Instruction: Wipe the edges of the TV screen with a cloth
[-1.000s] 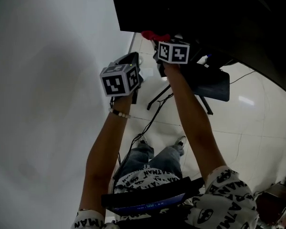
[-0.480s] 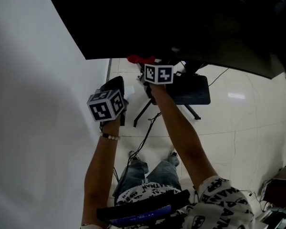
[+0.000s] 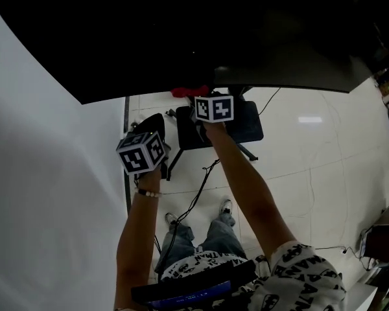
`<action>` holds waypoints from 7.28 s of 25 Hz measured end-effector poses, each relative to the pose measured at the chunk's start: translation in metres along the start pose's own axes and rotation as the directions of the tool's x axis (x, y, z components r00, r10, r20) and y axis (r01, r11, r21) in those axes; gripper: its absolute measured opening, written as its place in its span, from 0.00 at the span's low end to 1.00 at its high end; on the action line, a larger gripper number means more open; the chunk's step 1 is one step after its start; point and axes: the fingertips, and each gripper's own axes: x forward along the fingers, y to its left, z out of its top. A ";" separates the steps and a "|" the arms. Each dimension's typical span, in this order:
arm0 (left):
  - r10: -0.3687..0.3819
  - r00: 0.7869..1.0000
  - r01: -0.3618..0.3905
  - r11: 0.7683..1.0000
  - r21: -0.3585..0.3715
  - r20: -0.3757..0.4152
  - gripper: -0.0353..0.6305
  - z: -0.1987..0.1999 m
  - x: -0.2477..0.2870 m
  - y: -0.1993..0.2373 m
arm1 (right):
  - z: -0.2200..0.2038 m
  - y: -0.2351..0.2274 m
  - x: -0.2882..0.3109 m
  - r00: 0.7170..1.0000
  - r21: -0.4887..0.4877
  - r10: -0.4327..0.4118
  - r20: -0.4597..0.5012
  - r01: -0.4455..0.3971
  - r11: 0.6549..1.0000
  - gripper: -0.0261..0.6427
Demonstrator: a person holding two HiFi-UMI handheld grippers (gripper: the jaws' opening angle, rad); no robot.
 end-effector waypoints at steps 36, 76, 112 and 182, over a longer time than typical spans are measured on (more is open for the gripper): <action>-0.199 0.969 0.215 0.971 0.107 -0.144 0.06 -0.074 0.150 -0.282 | 0.008 -0.293 -0.181 0.993 0.120 -0.115 -0.038 0.119 0.986 0.11; -0.263 0.948 0.287 0.950 0.126 -0.177 0.06 -0.125 0.317 -0.601 | 0.034 -0.679 -0.436 0.956 0.136 -0.289 -0.048 0.293 0.946 0.11; -0.562 0.812 0.478 0.794 0.376 0.155 0.06 0.126 0.211 -0.797 | 0.388 -0.561 -0.631 0.787 -0.374 -0.341 0.515 0.563 0.737 0.11; -0.420 0.834 0.223 0.849 0.478 0.357 0.06 0.328 0.025 -0.604 | 0.636 -0.078 -0.587 0.780 -0.634 0.016 0.625 0.496 0.593 0.11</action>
